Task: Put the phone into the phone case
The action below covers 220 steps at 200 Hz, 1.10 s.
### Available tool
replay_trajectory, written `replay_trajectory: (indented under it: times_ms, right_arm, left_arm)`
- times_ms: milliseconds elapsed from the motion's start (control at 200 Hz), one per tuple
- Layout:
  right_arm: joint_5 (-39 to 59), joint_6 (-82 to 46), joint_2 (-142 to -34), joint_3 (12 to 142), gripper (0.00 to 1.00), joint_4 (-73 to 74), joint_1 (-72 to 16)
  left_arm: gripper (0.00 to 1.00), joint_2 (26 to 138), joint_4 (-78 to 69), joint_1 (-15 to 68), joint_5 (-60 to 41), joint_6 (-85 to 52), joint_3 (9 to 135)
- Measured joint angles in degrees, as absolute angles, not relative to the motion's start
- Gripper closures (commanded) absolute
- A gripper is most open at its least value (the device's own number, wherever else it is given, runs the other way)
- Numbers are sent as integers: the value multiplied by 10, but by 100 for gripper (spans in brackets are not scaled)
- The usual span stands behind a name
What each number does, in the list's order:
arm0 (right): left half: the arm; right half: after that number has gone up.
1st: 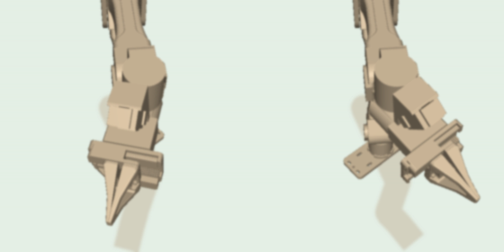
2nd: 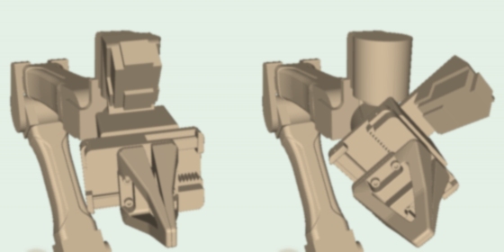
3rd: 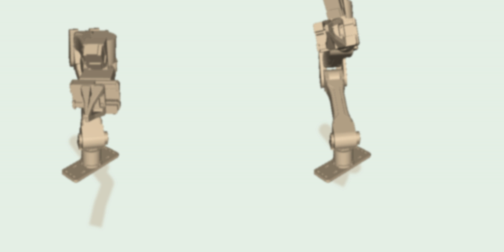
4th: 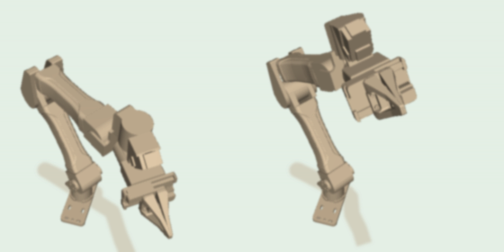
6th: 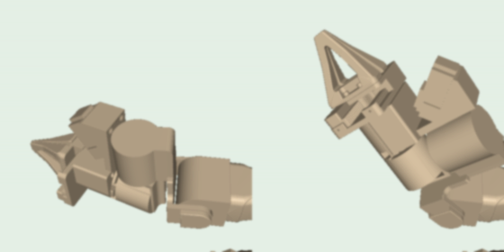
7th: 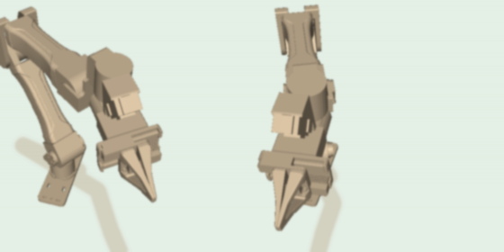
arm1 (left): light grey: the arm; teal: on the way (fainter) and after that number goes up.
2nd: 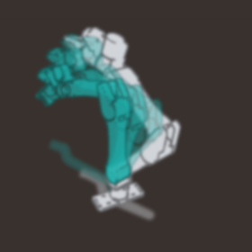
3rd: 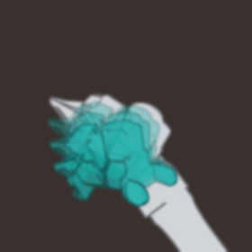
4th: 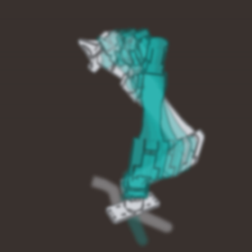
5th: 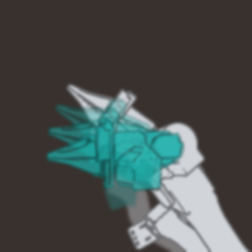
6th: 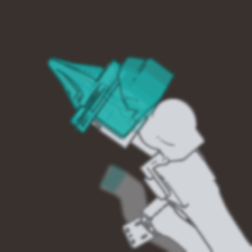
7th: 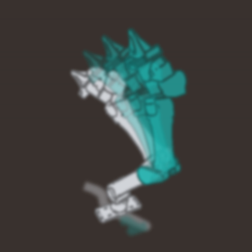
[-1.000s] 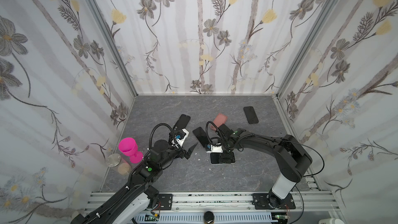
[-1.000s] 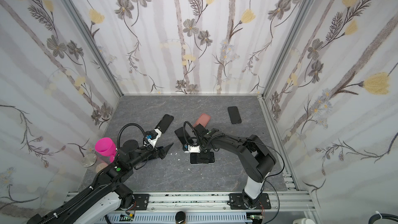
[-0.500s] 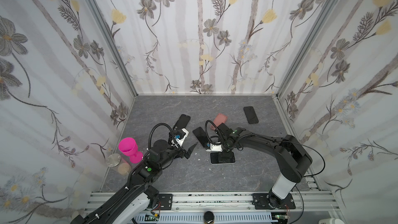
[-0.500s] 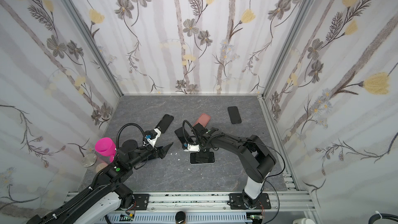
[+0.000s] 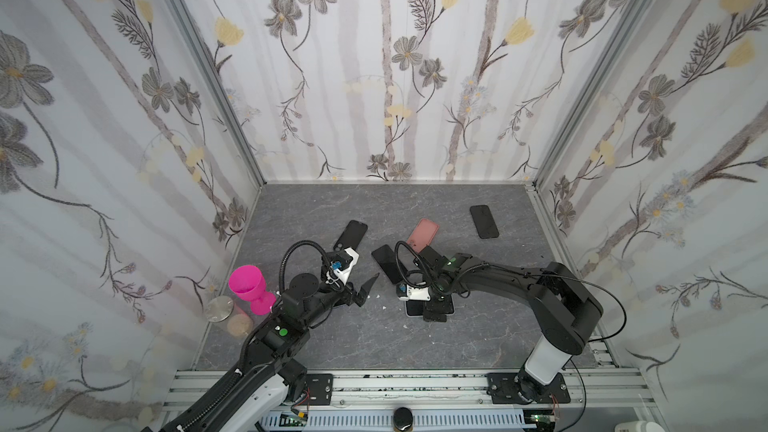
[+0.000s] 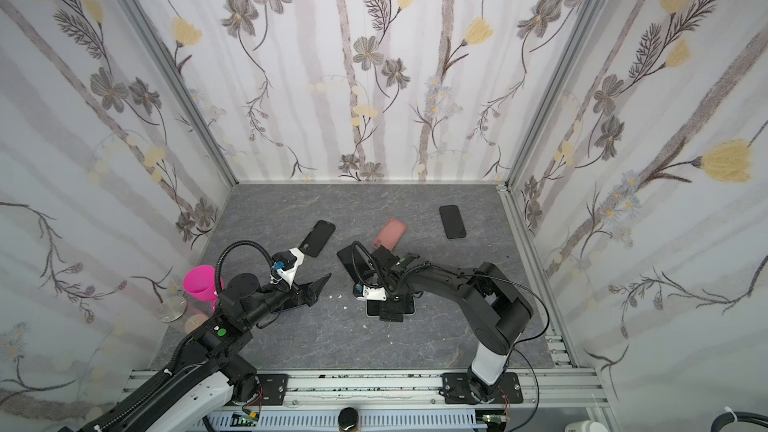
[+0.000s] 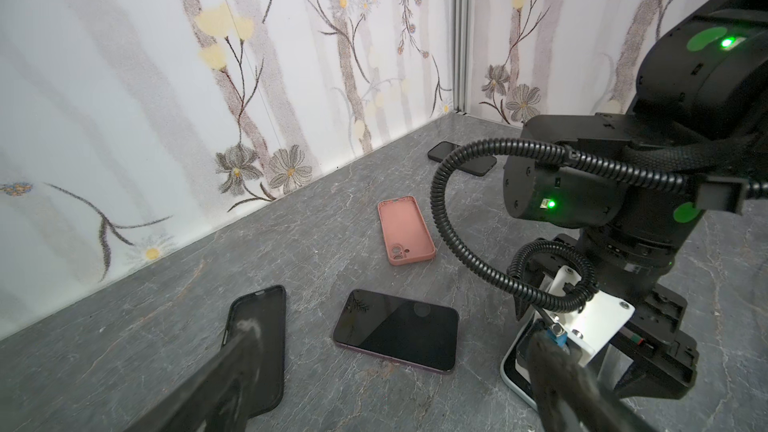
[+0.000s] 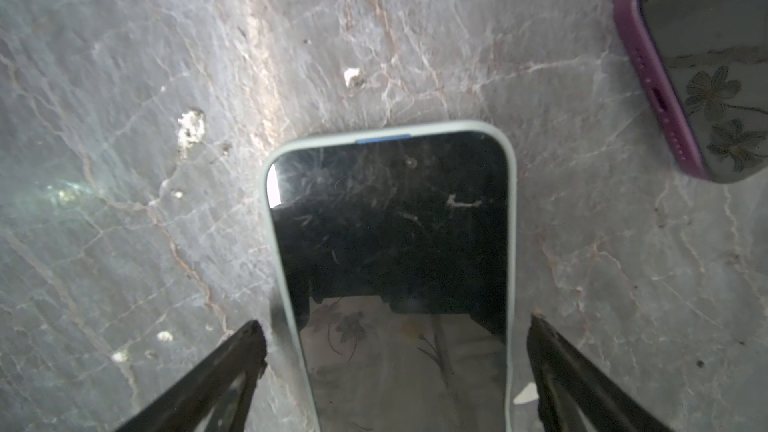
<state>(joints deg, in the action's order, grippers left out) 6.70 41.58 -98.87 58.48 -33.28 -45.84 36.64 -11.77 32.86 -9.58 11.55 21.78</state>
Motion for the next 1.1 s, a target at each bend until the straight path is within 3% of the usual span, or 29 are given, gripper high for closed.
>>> replay_trajectory:
  times_ms: [485,814,1099]
  right_arm:
    - [59,398,-995,579,26,-319,-457]
    - [25,296,-1013,605,30,-313,-422]
    - [-20,164,-1028,635,32,-314,-319]
  left_arm:
    - [0,359,-117,329,-72,105,218]
    - [0,354,-117,329,-62,100,218]
    - [0,329,-117,329,-60,98,218]
